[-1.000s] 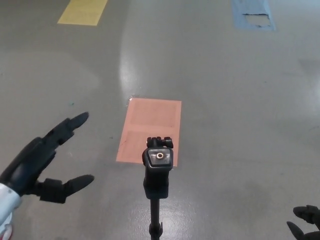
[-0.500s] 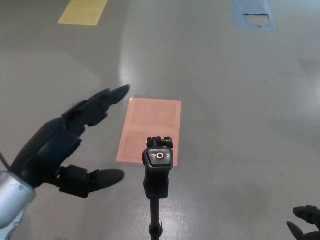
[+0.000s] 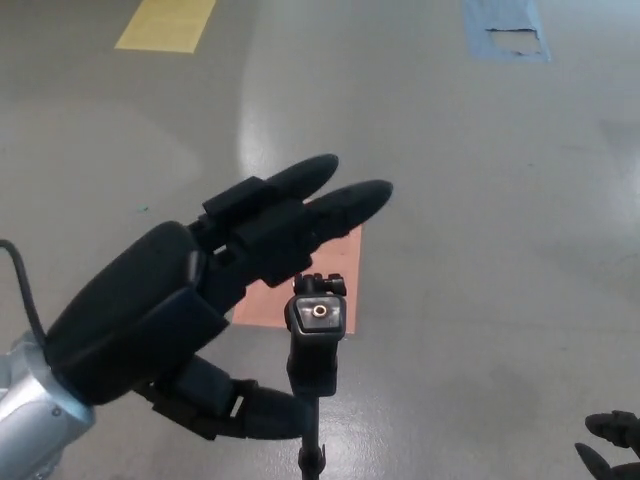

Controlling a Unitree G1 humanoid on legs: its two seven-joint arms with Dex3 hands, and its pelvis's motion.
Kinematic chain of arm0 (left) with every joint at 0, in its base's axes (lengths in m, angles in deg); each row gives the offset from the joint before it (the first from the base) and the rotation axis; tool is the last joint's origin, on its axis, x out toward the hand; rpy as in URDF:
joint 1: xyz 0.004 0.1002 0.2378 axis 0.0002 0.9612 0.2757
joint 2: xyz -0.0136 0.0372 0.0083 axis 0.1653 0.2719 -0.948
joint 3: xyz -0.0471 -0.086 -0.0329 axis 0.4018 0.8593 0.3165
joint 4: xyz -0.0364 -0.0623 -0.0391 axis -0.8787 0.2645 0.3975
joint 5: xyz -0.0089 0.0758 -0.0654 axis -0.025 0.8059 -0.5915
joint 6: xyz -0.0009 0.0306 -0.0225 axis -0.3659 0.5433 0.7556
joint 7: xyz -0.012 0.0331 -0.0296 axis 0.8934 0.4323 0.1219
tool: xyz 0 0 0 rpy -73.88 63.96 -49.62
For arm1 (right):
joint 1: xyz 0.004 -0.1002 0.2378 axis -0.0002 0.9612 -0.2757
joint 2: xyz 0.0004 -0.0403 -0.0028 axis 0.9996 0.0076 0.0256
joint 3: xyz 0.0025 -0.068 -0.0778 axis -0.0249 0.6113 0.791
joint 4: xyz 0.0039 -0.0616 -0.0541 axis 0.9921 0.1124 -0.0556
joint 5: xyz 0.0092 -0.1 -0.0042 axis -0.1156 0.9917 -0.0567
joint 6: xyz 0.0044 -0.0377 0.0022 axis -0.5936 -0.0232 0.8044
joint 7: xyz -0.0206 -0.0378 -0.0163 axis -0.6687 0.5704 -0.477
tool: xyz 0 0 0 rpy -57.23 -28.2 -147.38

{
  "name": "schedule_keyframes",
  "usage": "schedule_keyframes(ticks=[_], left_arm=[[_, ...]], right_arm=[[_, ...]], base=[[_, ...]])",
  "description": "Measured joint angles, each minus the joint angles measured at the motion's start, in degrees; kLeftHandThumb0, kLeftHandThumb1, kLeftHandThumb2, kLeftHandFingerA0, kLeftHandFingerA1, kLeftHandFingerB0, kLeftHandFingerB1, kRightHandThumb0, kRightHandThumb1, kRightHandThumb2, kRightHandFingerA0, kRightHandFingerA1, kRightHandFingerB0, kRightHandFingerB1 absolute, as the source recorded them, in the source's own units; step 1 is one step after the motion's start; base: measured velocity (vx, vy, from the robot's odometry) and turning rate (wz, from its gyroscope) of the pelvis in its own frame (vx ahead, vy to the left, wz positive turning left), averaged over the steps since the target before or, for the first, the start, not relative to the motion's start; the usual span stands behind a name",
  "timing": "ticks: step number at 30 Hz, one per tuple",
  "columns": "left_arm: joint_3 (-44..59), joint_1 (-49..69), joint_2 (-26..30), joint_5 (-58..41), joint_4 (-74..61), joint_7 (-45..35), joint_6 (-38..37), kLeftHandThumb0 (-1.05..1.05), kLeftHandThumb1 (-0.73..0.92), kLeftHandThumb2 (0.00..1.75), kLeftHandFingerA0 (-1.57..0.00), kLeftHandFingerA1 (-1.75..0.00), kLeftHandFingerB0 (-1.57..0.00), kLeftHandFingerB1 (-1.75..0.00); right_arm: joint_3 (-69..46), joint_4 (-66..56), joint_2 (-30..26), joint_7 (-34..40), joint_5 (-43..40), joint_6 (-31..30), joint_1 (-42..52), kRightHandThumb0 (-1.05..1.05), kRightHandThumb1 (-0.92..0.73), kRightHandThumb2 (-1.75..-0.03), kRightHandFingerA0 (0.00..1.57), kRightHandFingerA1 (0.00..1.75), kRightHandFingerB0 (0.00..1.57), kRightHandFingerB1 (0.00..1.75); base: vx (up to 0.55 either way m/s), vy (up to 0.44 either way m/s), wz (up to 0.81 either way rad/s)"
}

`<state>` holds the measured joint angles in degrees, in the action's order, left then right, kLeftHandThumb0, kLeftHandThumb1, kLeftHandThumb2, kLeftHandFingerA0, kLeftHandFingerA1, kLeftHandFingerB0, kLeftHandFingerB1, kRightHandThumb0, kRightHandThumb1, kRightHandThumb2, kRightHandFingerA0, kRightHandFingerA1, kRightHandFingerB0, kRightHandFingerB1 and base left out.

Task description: The robot uses its left hand to grab the top of a phone stand kept on the floor and rotates it anti-clockwise

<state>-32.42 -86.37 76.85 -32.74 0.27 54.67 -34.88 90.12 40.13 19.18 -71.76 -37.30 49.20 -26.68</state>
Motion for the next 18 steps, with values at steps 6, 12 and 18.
schedule_keyframes(ticks=[6,12,18], left_arm=[[-0.9,0.2,0.0,0.0,0.9,-1.1,0.1,-0.24,0.4,0.58,0.0,-0.03,0.0,-0.06],[-2.3,-1.1,-0.1,1.4,4.2,-1.2,-0.8,-0.11,0.46,0.59,0.0,-0.04,0.0,-0.04],[-3.8,-3.3,-0.7,5.0,8.8,-0.7,-2.2,-0.15,0.52,0.56,0.0,-0.02,0.0,-0.07]], right_arm=[[0.0,0.2,0.0,-0.4,0.0,0.0,-0.1,-0.83,-0.69,-1.02,0.06,0.35,0.05,0.15],[0.2,0.3,0.0,-0.5,0.2,-0.1,-0.7,-0.83,-0.69,-1.02,0.07,0.39,0.06,0.15],[0.6,0.3,-0.1,-0.5,0.7,-0.1,-0.9,-0.84,-0.69,-1.02,0.07,0.39,0.06,0.16]], base=[[0.0,0.0,0.0],[0.0,0.0,0.0],[0.0,0.0,0.0]])
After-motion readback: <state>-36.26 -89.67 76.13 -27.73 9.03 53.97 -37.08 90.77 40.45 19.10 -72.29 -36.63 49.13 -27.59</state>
